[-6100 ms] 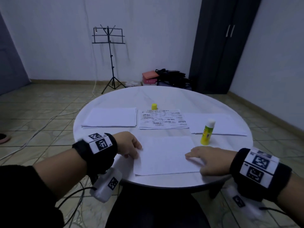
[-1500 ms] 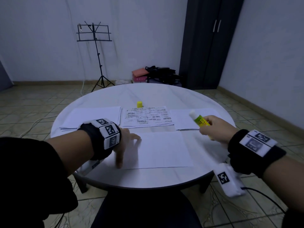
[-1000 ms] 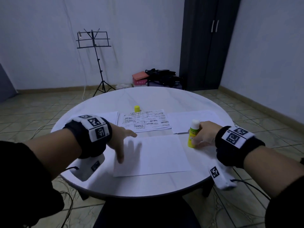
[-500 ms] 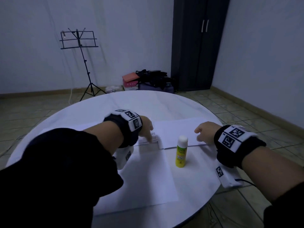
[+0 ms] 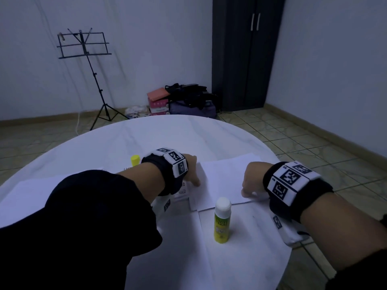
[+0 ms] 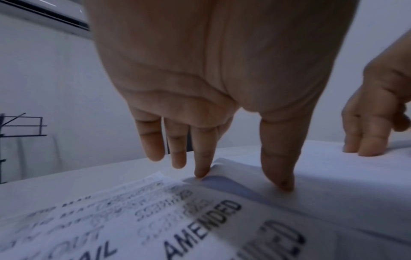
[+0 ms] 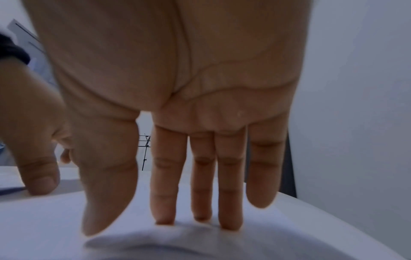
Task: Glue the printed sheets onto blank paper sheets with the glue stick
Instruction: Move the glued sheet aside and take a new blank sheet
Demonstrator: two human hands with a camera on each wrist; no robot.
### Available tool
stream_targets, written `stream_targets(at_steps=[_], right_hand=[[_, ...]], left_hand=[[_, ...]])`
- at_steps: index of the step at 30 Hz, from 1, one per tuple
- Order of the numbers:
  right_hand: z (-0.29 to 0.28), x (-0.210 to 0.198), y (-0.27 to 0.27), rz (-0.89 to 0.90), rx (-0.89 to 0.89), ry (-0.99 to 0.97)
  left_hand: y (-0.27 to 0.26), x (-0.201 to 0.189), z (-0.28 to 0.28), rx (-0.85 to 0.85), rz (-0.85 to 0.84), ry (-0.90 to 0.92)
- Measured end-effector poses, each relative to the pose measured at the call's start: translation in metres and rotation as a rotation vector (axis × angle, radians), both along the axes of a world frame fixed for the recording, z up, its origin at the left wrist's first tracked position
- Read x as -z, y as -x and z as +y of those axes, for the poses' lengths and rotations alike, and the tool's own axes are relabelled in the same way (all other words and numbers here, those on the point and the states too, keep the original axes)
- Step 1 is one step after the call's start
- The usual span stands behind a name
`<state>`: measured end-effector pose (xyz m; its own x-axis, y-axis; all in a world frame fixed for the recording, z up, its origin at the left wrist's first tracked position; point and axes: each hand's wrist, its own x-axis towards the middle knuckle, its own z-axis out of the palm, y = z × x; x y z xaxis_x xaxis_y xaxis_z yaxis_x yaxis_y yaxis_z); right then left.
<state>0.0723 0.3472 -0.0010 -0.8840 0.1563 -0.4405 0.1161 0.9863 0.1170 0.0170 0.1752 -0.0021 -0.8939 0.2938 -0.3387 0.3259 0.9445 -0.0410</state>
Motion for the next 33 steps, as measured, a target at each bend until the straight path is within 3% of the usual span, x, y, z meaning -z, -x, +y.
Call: stream_targets(at_steps=[2, 4, 8, 10, 14, 19, 24, 33], right_hand=[[-0.003, -0.002, 0.001, 0.024, -0.006, -0.022], [-0.004, -0.003, 0.001, 0.027, 0.001, -0.023], [-0.003, -0.003, -0.003, 0.042, -0.002, 0.001], [-0.001, -0.001, -0.004, 0.038, -0.002, 0.031], [0.004, 0.003, -0.002, 0.034, -0.043, 0.069], [0.002, 0.000, -0.009, 0.029, -0.013, 0.121], [0.006, -0.001, -0.023, 0.075, 0.019, 0.187], [0.013, -0.008, -0.038, 0.293, 0.042, 0.194]], left_hand=[[0.000, -0.001, 0.001, 0.019, 0.020, -0.021], [-0.002, -0.006, 0.003, -0.011, 0.016, -0.159], [-0.007, -0.011, -0.004, -0.311, -0.166, -0.806], [-0.012, -0.011, -0.010, -0.456, -0.252, -1.000], [-0.021, -0.007, -0.022, -0.583, -0.410, -1.133], [-0.033, -0.007, -0.020, -0.523, -0.627, -1.181], [-0.040, -0.004, -0.015, -0.508, -0.606, -1.133], [-0.041, -0.018, -0.024, -0.598, -0.556, -1.367]])
